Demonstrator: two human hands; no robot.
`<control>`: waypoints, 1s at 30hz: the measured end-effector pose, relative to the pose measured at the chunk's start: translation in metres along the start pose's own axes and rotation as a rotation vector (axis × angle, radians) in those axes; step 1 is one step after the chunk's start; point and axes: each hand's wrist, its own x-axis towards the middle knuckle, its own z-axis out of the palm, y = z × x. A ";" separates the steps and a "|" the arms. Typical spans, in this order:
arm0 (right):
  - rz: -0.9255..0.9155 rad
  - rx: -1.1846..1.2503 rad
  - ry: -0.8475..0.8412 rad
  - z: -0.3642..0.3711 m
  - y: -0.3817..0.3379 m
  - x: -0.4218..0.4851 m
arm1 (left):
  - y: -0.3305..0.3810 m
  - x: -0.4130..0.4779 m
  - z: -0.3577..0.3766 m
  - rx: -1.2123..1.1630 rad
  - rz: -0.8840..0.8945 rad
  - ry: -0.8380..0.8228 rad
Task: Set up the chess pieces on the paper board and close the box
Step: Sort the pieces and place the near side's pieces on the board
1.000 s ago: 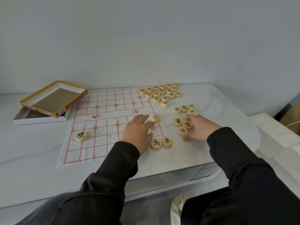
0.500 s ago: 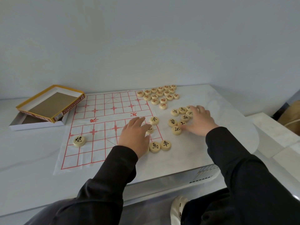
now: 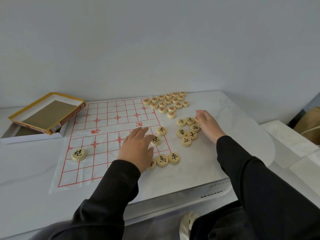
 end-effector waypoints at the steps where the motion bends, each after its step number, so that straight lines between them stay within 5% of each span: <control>1: -0.009 -0.010 0.016 0.001 -0.001 0.002 | 0.000 0.000 0.000 0.002 0.000 0.001; 11: -0.015 -0.326 0.054 0.025 -0.009 0.017 | -0.005 0.002 -0.006 0.012 -0.003 0.010; 20: 0.083 -0.248 0.079 0.029 -0.015 0.022 | -0.015 0.002 -0.012 0.009 -0.011 0.029; 30: 0.072 -0.334 0.295 0.038 -0.021 0.018 | -0.036 -0.006 -0.024 0.029 -0.041 0.011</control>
